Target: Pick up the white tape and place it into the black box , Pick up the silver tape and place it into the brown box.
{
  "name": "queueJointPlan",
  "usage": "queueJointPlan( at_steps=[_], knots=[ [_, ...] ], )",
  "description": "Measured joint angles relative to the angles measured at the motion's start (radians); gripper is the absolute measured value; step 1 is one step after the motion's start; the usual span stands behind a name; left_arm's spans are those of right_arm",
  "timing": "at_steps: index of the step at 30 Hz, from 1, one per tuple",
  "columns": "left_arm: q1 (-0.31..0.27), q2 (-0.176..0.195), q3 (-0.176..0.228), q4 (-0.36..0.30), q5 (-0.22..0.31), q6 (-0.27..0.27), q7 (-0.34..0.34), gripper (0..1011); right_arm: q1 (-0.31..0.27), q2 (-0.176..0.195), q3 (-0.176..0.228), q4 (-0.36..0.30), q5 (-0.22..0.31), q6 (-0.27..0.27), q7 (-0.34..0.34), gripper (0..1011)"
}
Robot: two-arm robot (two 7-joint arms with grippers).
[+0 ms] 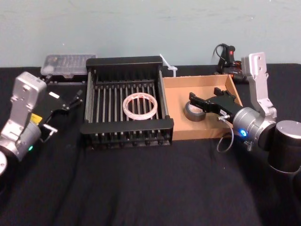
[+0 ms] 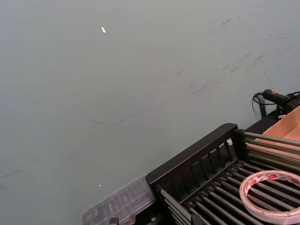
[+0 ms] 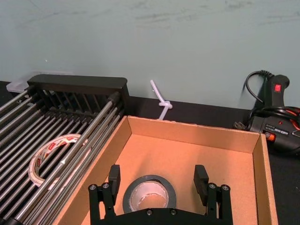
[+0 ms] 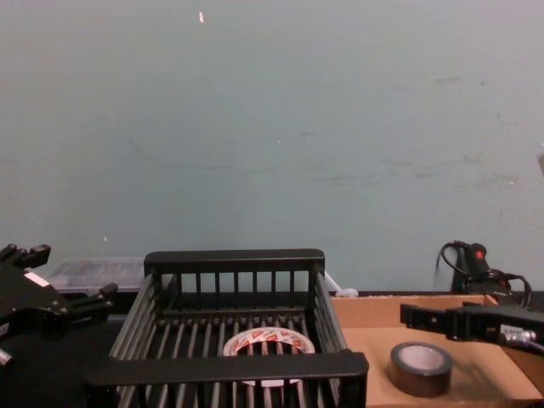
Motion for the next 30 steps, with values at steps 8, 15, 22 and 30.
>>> queueJointPlan(
  at_steps=[8, 15, 22, 30],
  knots=[
    [0.0, 0.0, 0.0, 0.0, 0.0, 0.0, 0.0, 1001, -0.032, -0.008, 0.011, -0.03, -0.022, -0.061, -0.002, 1000],
    [0.0, 0.0, 0.0, 0.0, 0.0, 0.0, 0.0, 1001, -0.077, -0.014, 0.014, -0.077, -0.065, -0.131, -0.02, 1002],
    [0.0, 0.0, 0.0, 0.0, 0.0, 0.0, 0.0, 1001, -0.129, -0.016, 0.011, -0.117, -0.122, -0.189, -0.04, 1000],
    [0.0, 0.0, 0.0, 0.0, 0.0, 0.0, 0.0, 1001, -0.175, -0.019, 0.024, -0.149, -0.159, -0.242, -0.059, 1000]
  ],
)
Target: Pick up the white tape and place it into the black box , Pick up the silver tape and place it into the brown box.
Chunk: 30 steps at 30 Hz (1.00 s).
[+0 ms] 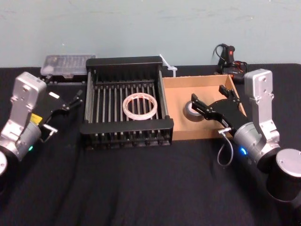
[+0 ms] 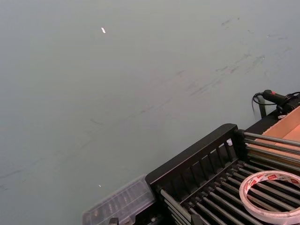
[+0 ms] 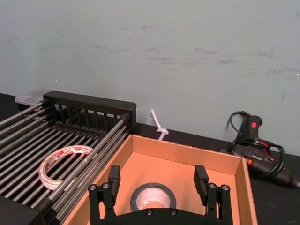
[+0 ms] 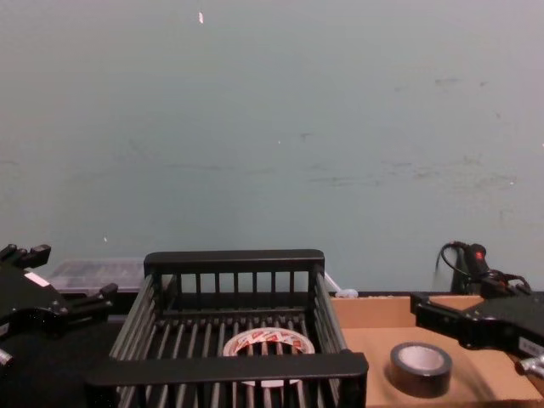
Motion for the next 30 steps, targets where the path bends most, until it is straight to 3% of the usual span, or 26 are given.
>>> queueJointPlan(
  at_steps=[16, 30],
  knots=[
    [0.0, 0.0, 0.0, 0.0, 0.0, 0.0, 0.0, 1001, -0.057, -0.014, 0.013, -0.015, -0.072, -0.063, 0.007, 1002],
    [0.0, 0.0, 0.0, 0.0, 0.0, 0.0, 0.0, 1001, -0.073, -0.03, 0.026, -0.01, -0.094, -0.078, 0.033, 1000]
  ],
)
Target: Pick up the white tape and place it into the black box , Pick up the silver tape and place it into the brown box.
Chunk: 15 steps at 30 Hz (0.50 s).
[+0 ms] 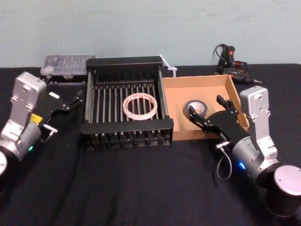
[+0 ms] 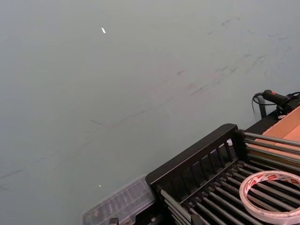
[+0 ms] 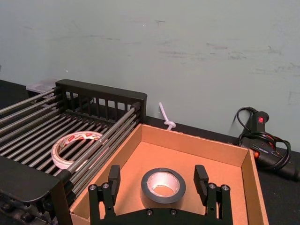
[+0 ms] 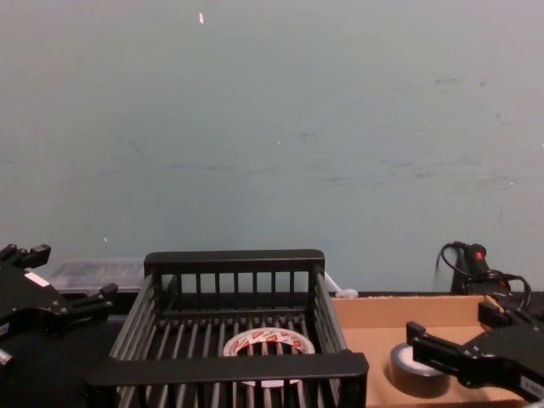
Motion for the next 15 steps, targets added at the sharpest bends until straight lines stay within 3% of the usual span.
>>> queueJointPlan(
  at_steps=[15],
  knots=[
    [0.0, 0.0, 0.0, 0.0, 0.0, 0.0, 0.0, 1001, 0.001, 0.001, -0.002, 0.001, 0.0, 0.001, -0.002, 1000]
  ],
)
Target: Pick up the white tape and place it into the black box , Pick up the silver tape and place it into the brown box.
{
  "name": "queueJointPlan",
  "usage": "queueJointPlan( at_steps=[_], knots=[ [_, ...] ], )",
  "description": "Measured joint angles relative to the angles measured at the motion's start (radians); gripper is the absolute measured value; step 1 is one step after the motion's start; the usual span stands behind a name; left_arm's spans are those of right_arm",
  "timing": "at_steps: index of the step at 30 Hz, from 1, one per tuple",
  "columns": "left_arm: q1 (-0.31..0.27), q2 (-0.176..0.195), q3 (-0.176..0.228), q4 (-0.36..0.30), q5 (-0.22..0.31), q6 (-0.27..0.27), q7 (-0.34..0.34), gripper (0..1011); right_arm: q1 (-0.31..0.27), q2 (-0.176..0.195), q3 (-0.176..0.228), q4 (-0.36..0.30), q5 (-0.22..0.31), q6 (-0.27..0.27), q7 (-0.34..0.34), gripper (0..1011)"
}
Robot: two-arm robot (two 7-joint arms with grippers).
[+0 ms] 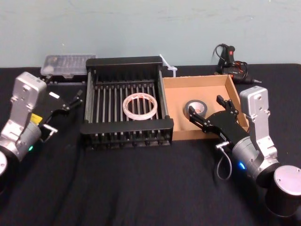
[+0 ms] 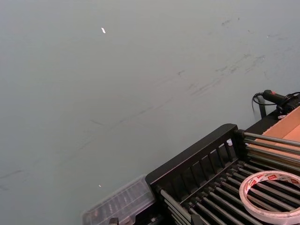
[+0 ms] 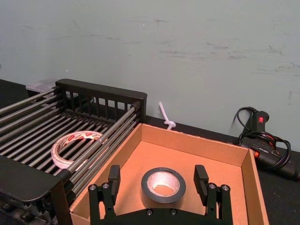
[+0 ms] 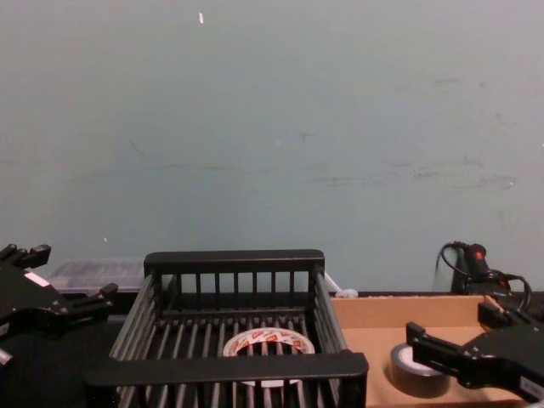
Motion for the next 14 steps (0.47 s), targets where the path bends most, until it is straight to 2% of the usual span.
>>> queueJointPlan(
  at_steps=[14],
  knots=[
    [0.0, 0.0, 0.0, 0.0, 0.0, 0.0, 0.0, 1001, 0.001, 0.001, -0.001, 0.0, 0.0, 0.001, -0.001, 1002]
  ],
)
